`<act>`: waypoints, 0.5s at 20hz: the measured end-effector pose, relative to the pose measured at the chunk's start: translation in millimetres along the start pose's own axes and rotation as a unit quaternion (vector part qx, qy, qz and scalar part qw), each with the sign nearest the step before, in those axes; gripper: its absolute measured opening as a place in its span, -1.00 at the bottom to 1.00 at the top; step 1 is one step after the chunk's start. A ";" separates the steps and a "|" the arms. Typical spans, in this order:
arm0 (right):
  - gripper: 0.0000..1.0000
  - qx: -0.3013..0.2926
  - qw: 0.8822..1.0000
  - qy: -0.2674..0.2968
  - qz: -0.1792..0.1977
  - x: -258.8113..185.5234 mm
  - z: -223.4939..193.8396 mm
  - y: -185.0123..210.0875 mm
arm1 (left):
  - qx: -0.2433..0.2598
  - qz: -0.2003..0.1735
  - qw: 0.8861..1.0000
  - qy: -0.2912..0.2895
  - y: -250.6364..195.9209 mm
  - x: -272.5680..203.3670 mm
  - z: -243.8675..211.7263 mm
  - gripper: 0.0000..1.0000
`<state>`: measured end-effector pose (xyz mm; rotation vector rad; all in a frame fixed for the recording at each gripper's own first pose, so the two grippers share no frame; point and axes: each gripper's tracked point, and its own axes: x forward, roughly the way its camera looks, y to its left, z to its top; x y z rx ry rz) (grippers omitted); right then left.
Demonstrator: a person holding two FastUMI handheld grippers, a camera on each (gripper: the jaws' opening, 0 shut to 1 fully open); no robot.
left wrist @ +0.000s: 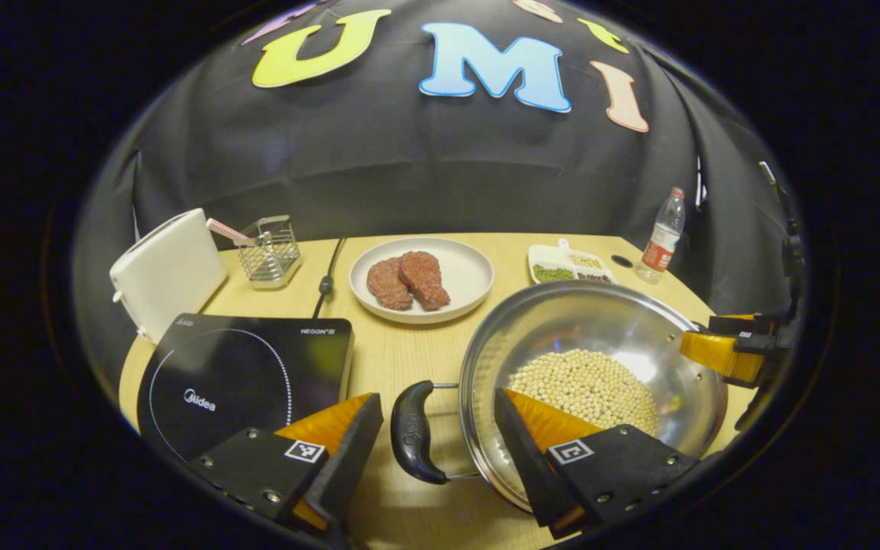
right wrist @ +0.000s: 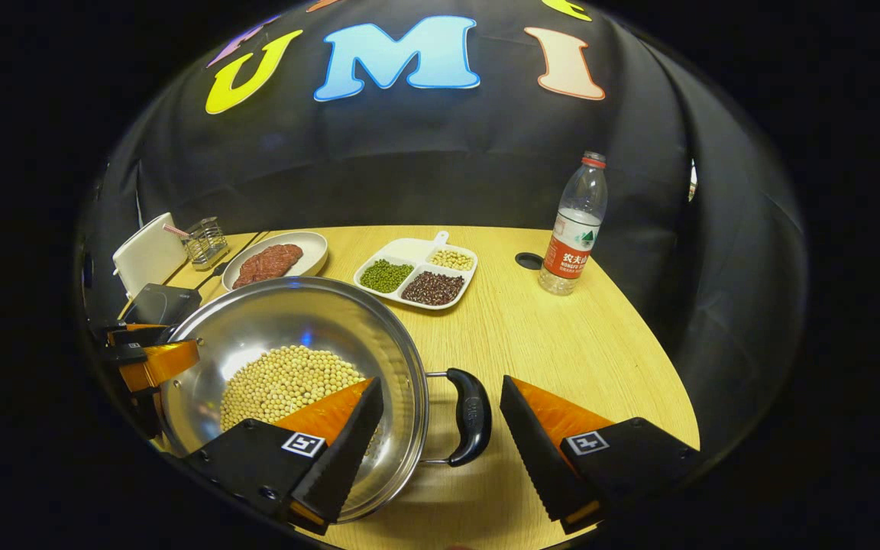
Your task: First push the handle of the pot to place it horizontally, then grasp the pot with both hands and set it on the induction cooktop.
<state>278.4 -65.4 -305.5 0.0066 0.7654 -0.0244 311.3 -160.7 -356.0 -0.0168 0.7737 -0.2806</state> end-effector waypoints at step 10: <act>0.59 -0.010 0.999 0.032 -0.008 8.6 -17.1 -3.6 | -0.006 0.005 1.000 0.023 4.0 8.2 -15.3 0.73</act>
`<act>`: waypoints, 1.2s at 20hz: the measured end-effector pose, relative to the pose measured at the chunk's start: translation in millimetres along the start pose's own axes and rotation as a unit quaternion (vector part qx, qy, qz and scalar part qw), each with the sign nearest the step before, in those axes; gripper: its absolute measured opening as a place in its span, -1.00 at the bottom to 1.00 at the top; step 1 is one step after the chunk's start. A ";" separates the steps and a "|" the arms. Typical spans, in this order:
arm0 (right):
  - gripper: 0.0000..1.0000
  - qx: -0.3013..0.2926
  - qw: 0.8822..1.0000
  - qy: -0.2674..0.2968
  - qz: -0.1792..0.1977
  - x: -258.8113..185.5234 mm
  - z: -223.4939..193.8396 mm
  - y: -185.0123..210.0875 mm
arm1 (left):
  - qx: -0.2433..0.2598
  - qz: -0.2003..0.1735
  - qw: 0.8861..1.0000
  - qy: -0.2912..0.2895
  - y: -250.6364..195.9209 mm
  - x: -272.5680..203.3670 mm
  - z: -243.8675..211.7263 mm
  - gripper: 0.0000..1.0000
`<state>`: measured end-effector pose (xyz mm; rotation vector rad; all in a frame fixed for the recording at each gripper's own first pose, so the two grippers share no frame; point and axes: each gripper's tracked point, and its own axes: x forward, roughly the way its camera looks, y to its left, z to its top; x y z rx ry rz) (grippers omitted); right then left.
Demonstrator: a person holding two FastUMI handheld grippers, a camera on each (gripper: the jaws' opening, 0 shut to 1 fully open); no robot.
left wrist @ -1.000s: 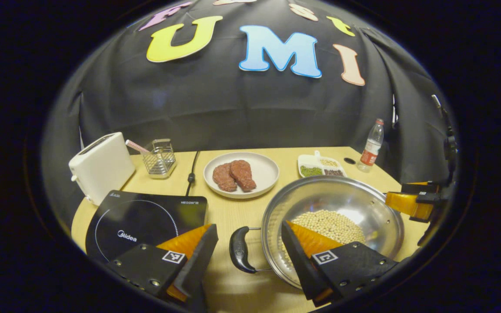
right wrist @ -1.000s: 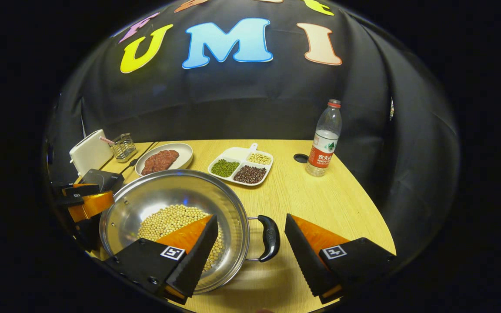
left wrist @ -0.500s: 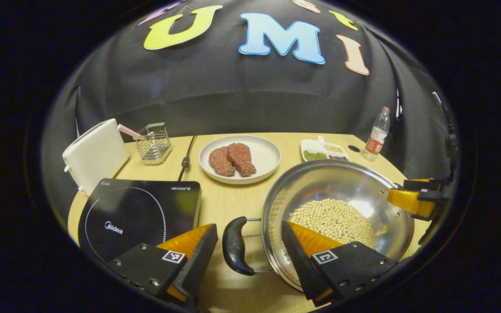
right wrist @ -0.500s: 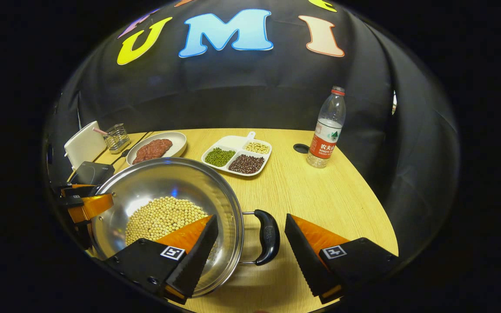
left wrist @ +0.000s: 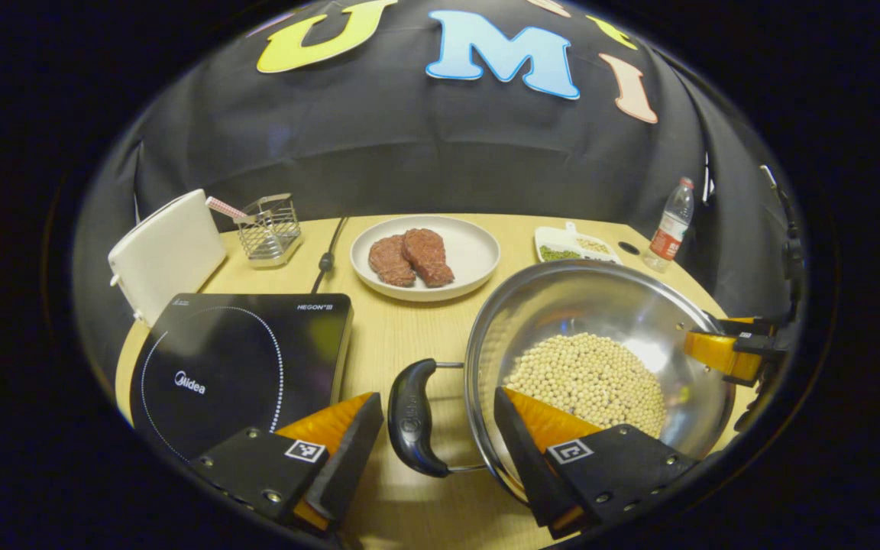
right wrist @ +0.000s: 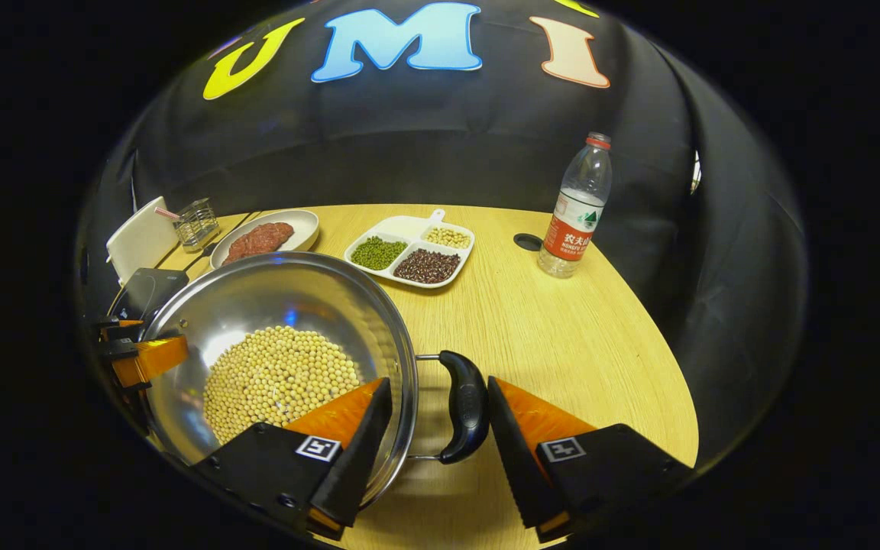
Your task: First push the handle of the pot to place it horizontally, then grasp the pot with both hands and set it on the induction cooktop.
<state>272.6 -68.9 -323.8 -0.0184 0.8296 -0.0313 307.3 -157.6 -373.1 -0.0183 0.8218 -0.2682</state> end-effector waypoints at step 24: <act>-0.05 0.032 0.999 -0.012 -0.007 -49.6 22.0 31.1 | -0.019 0.004 1.000 -0.022 24.8 -41.0 33.7 0.11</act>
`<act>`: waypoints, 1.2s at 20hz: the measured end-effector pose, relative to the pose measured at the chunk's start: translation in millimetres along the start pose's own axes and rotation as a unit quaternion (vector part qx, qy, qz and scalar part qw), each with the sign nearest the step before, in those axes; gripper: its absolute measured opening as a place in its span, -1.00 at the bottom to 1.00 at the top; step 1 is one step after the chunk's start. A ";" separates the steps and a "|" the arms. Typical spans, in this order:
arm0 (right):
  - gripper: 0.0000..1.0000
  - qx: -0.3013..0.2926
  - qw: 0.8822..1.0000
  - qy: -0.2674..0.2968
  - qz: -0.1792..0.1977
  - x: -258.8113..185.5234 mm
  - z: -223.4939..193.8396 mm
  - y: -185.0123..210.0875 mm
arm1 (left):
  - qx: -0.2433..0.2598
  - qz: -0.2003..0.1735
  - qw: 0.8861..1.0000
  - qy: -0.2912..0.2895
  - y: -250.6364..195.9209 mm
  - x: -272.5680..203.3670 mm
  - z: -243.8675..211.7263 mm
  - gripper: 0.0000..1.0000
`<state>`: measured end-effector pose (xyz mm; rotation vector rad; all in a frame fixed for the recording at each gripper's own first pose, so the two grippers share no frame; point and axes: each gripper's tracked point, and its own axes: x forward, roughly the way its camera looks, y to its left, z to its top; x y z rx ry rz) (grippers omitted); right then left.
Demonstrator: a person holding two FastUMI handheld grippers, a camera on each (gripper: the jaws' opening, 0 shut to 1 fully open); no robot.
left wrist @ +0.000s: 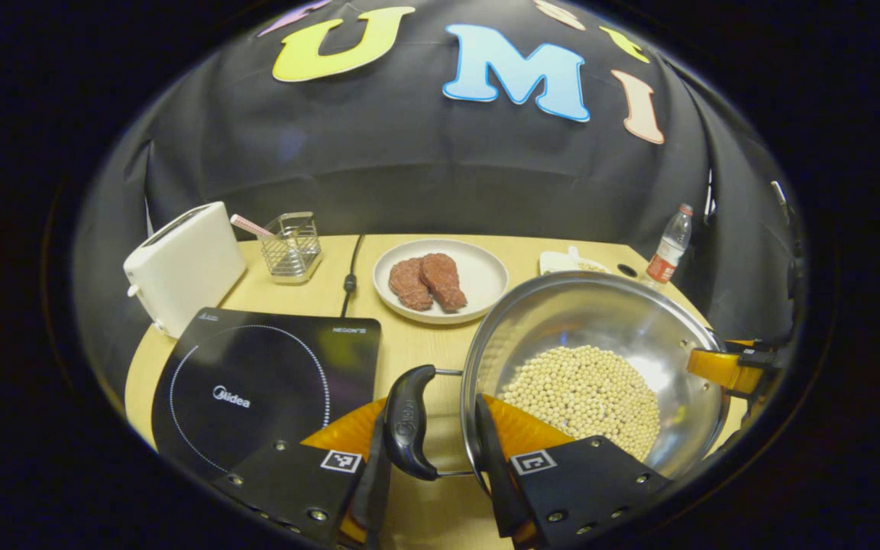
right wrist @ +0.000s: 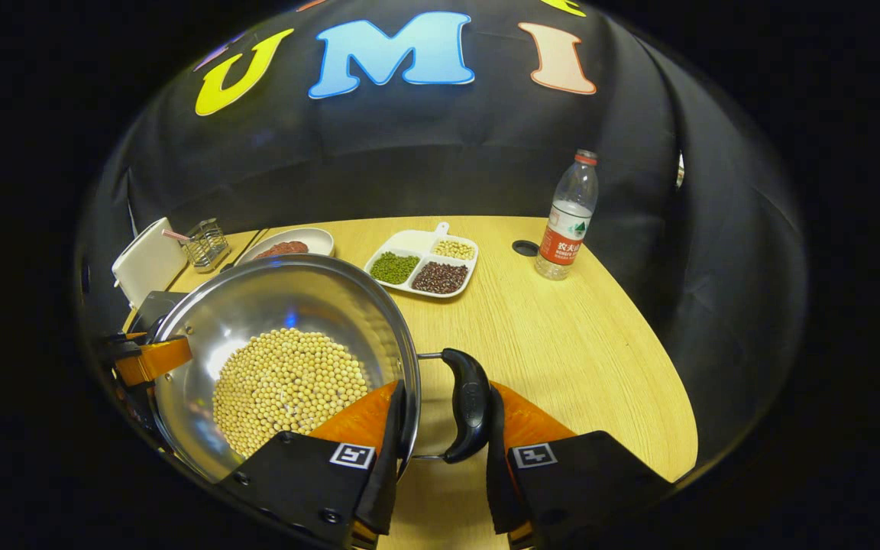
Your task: First push the handle of the pot to place it horizontally, then grasp the pot with both hands and set it on the induction cooktop.
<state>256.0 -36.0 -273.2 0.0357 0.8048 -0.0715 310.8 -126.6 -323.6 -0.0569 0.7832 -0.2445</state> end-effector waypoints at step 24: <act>-0.05 -0.011 0.999 -0.019 0.027 -32.8 22.2 153.0 | -0.004 0.024 0.999 -0.024 166.0 -47.6 19.7 0.12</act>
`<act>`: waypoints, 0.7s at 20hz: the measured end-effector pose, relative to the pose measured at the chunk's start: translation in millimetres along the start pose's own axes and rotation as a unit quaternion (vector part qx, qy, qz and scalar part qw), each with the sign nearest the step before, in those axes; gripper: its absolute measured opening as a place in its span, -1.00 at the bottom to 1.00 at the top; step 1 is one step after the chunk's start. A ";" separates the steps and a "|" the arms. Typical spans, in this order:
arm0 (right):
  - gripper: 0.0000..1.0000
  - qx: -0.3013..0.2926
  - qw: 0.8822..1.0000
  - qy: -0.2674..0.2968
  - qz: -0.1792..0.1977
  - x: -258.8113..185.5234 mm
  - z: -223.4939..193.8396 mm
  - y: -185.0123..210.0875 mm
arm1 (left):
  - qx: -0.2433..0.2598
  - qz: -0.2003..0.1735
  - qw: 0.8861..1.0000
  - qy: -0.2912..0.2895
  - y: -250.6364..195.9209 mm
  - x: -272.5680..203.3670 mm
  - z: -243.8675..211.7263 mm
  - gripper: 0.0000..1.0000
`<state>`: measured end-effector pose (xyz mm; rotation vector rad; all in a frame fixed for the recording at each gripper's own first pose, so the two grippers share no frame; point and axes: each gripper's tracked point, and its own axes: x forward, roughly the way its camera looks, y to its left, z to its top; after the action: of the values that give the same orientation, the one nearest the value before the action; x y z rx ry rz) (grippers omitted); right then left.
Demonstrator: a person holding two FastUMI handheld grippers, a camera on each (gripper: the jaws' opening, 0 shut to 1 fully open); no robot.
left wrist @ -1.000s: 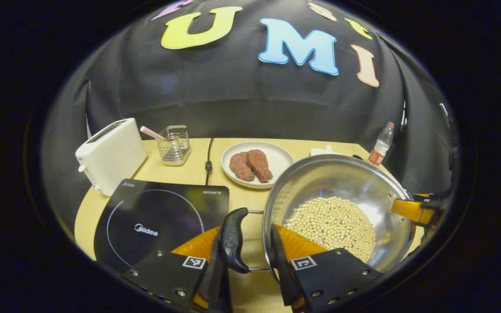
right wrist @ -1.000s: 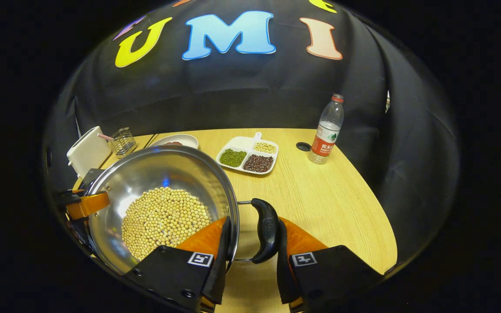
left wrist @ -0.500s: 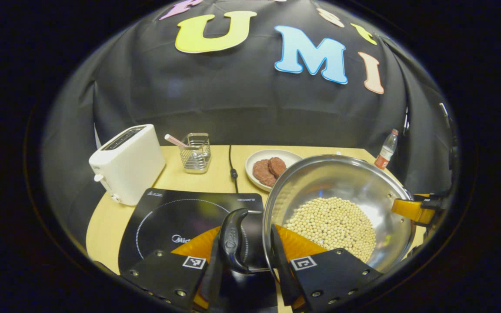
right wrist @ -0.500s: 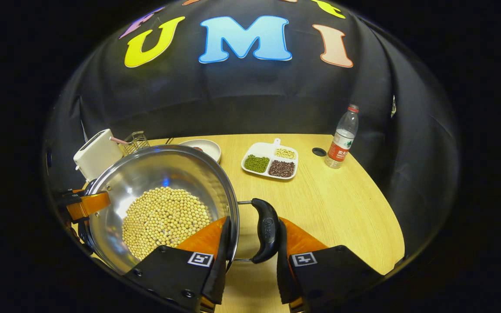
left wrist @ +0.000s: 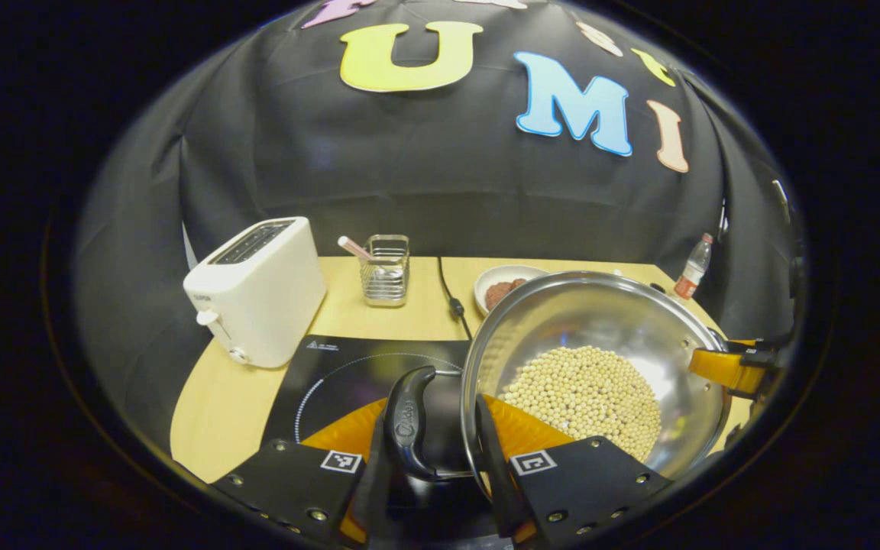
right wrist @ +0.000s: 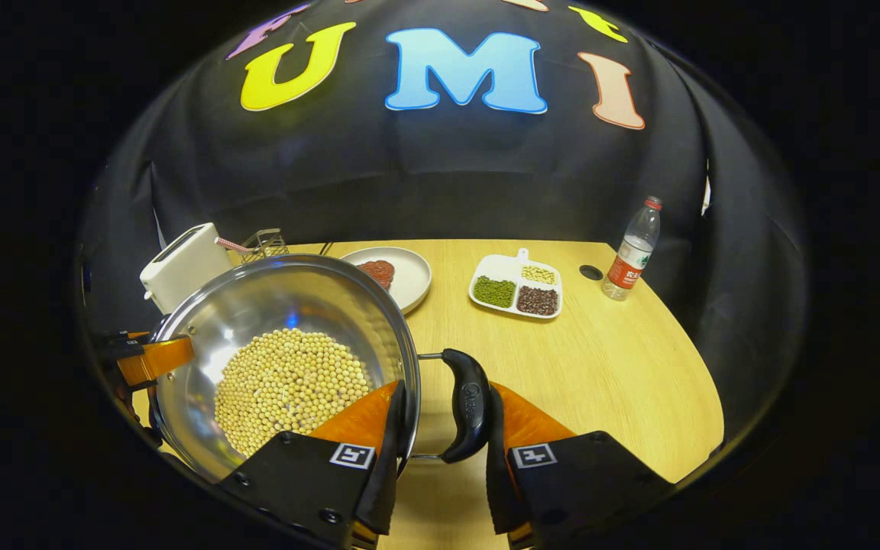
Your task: First push the handle of the pot to place it horizontally, then grasp the pot with both hands and set it on the induction cooktop.
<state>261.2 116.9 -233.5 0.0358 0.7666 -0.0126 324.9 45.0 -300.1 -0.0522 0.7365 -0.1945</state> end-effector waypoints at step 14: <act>-0.05 -0.002 1.000 0.009 0.021 10.7 0.9 83.8 | -0.002 0.015 1.000 0.009 90.3 0.0 -5.5 0.17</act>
<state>271.6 200.6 -237.9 0.0481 0.7838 0.0283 335.5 133.7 -314.6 -0.0427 0.7547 -0.1650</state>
